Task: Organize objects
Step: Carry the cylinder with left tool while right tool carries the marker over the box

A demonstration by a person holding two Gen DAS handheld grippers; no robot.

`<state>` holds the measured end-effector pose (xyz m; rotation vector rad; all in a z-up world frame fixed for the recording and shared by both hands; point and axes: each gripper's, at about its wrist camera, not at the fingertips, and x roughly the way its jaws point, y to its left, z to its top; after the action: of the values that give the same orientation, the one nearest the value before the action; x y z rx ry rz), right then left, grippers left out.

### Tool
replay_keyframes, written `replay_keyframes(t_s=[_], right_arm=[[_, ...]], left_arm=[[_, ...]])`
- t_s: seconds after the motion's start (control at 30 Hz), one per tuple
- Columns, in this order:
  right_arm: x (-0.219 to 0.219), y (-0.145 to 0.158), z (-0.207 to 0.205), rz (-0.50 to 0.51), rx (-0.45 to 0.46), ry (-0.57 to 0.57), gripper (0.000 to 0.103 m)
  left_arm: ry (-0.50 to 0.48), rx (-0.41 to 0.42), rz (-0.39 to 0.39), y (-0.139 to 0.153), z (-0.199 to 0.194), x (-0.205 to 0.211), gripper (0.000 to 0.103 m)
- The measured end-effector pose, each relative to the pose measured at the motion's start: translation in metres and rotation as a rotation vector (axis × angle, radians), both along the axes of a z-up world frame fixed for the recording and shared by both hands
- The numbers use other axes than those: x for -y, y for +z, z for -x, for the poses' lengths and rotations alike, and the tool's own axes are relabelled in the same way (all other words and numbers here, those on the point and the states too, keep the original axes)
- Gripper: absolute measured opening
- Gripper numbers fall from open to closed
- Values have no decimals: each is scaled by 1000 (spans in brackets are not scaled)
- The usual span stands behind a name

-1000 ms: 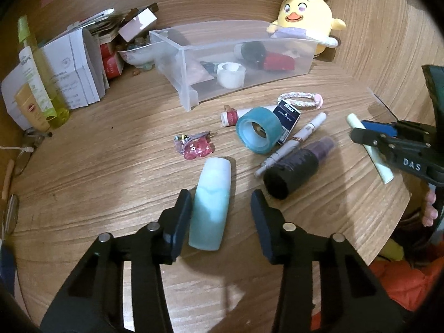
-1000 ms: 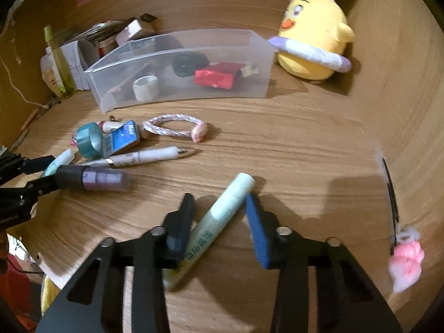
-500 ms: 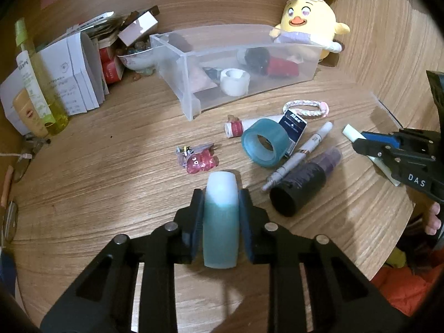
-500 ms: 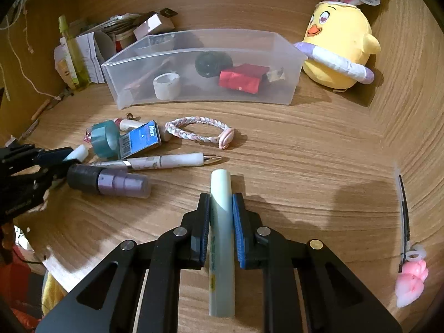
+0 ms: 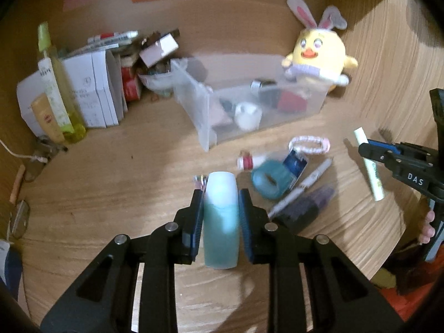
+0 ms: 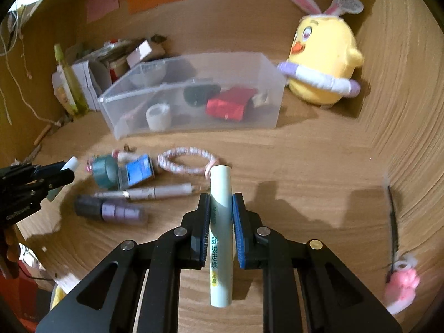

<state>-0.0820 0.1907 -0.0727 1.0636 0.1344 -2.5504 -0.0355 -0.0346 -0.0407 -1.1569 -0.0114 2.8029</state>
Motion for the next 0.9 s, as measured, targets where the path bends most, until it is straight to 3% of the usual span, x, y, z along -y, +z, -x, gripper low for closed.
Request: replay_keyframes(t_s=[0.43, 0.9], right_arm=[[1, 43, 10, 41, -128, -11, 14], [5, 83, 34, 62, -251, -21, 14]], left_arm=[[2, -108, -48, 37, 16, -8, 25], [-2, -178, -11, 67, 47, -18, 25]])
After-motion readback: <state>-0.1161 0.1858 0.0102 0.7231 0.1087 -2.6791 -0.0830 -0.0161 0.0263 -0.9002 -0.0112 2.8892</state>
